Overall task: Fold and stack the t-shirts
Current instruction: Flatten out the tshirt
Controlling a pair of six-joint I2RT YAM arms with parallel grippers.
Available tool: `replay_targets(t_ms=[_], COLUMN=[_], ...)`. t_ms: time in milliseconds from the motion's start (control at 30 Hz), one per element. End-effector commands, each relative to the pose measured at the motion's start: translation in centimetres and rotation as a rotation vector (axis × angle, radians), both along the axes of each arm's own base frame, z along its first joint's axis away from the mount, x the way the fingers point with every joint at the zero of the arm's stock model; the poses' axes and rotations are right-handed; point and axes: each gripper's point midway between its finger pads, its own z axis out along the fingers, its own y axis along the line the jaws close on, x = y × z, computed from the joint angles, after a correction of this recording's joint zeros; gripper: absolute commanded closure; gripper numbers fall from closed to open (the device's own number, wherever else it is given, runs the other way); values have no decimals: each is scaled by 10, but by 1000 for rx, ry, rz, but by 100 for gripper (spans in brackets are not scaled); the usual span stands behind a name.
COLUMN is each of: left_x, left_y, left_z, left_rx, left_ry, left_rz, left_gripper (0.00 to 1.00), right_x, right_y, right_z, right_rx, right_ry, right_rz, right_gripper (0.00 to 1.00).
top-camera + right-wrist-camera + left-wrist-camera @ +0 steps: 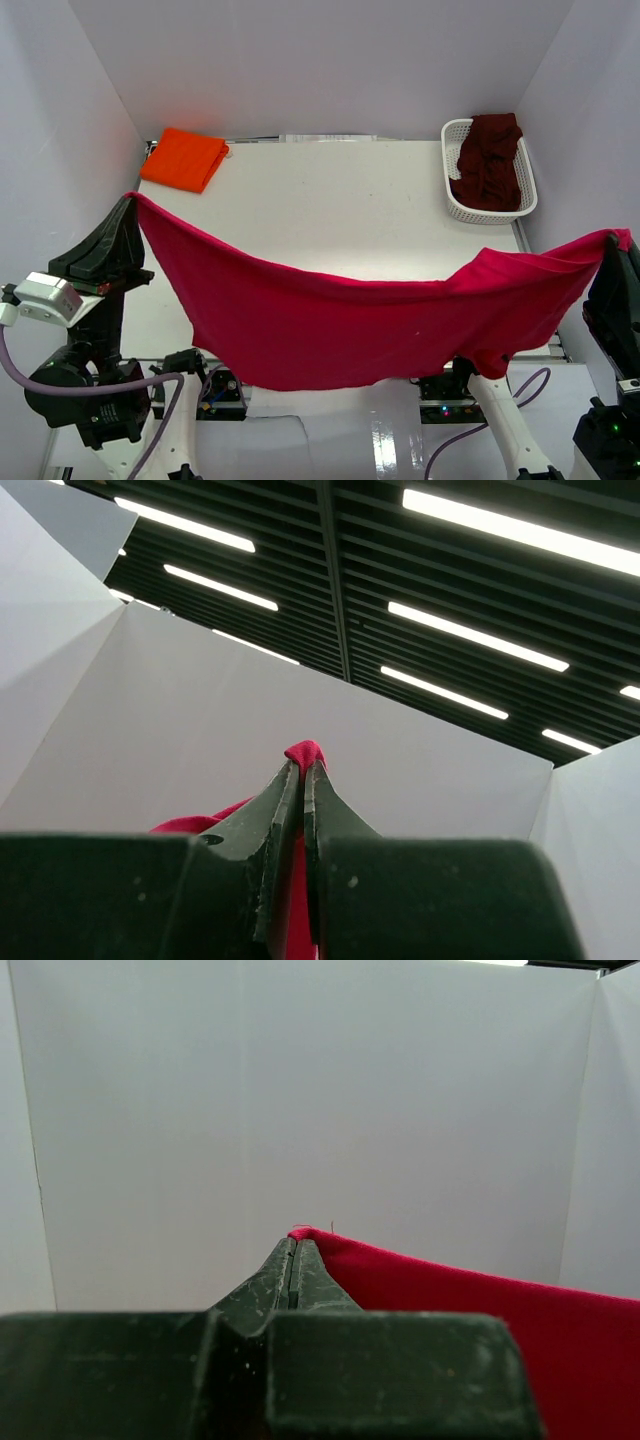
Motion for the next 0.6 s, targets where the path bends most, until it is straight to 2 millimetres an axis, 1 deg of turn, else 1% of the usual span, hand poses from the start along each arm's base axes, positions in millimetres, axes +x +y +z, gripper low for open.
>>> replay_targets(t_ms=[0, 33, 67, 100, 133, 167, 233, 267, 367, 433, 567], left_x=[29, 36, 47, 53, 55, 63, 62, 62, 62, 64, 78], left_y=[14, 16, 23, 28, 32, 36, 38, 38, 41, 37, 34], left_z=[-15, -22, -35, -44, -50, -62, -67, -67, -67, -66, -74], left_rx=[-36, -42, -69, -94, -112, -128, -133, -127, -130, -120, -117], left_ry=[70, 93, 133, 160, 167, 190, 199, 199, 198, 196, 236], left_rz=[39, 45, 65, 81, 91, 108, 117, 118, 133, 115, 84], left_gripper=[100, 100, 100, 100, 100, 100, 100, 100, 100, 100, 100], right_x=[0, 11, 18, 23, 36, 39, 40, 48, 59, 76, 101], right_y=[1, 2, 4, 6, 8, 9, 8, 9, 8, 10, 13], right_z=[6, 2, -1, -4, -13, -16, -20, -25, -30, -35, -44], right_rx=[16, 15, 12, 7, 13, 19, 29, 30, 28, 21, 11], right_ry=[-30, -6, 13, 30, 65, 73, 68, 83, 104, 142, 201], right_rz=[6, 9, 13, 22, 37, 41, 46, 43, 29, 22, 22], right_gripper=[92, 92, 92, 92, 92, 92, 92, 92, 92, 92, 92])
